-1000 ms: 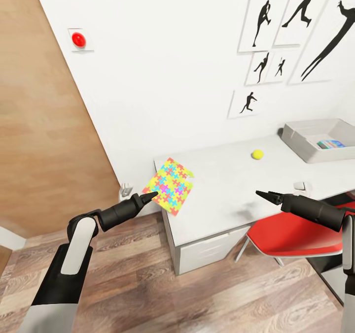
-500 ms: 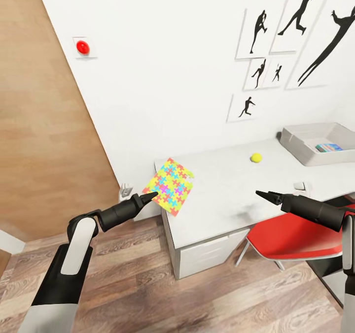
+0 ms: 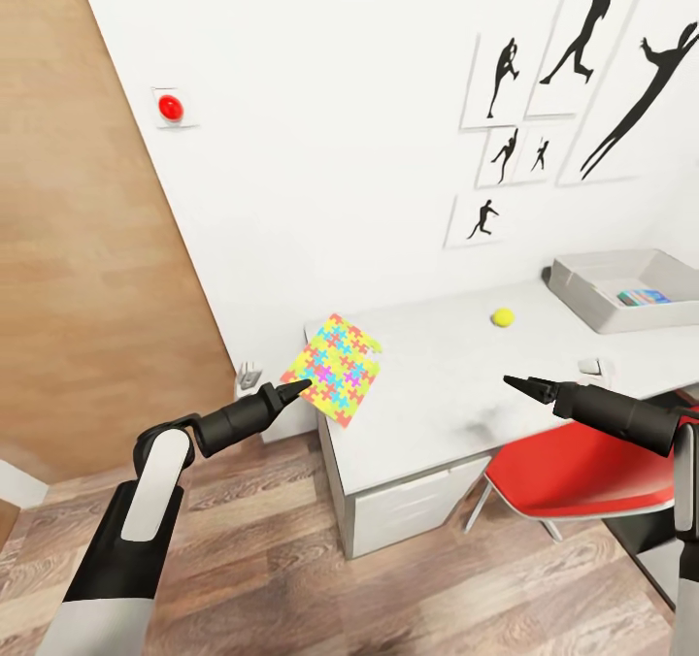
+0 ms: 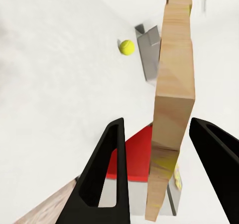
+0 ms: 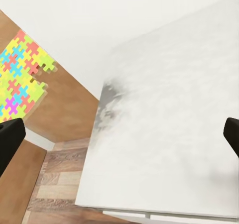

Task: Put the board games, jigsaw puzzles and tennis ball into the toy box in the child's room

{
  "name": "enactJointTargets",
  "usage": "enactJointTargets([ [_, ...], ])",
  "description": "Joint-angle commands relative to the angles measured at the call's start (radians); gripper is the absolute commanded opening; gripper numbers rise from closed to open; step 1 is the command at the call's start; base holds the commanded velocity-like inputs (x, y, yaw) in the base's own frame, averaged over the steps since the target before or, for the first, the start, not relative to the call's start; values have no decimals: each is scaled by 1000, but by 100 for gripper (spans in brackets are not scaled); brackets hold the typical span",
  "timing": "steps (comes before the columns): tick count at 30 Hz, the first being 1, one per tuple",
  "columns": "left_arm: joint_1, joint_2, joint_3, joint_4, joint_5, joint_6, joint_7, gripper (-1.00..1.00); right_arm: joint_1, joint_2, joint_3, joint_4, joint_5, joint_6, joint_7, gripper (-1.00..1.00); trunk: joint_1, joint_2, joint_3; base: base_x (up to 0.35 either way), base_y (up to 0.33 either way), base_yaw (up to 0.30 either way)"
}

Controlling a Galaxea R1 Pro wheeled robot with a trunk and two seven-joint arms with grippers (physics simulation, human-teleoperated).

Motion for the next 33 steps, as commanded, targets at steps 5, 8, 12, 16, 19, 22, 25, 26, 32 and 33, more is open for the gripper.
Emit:
enactJointTargets([
  [5,-1,-1,3,1,-8,6,-8,-100,-1,0,-1,-1,10,3,10,100,1,-2,6,0,0,0],
  [8,-1,-1,3,1,-8,6,-8,-100,-1,0,-1,-1,10,2,10,100,1,-2,11,0,0,0],
  [12,-1,-1,3,1,-8,6,-8,-100,-1,0,-1,-1,10,0,10,100,1,-2,18,0,0,0],
  [16,-1,-1,3,1,-8,6,-8,-100,-1,0,-1,-1,10,0,10,100,1,-2,24,0,0,0],
  [19,-1,-1,3,1,-8,6,-8,-100,-1,0,-1,-1,10,-1,10,100,1,-2,29,0,0,0],
  [22,-1,-1,3,1,-8,6,-8,-100,-1,0,-1,-1,10,-1,10,100,1,-2,34,0,0,0],
  [25,-1,-1,3,2,-8,6,-8,-100,-1,0,-1,-1,10,-1,10,100,1,-2,39,0,0,-9],
  [26,-1,-1,3,3,-8,6,-8,-100,-1,0,-1,-1,10,-1,10,100,1,-2,41,0,0,-21],
  [32,-1,0,4,4,-7,6,-9,-100,-1,0,-2,0,9,0,10,100,1,-2,50,0,0,-40],
  [33,-1,0,4,4,-7,6,-9,-100,-1,0,-2,0,9,0,10,100,1,-2,52,0,0,-47],
])
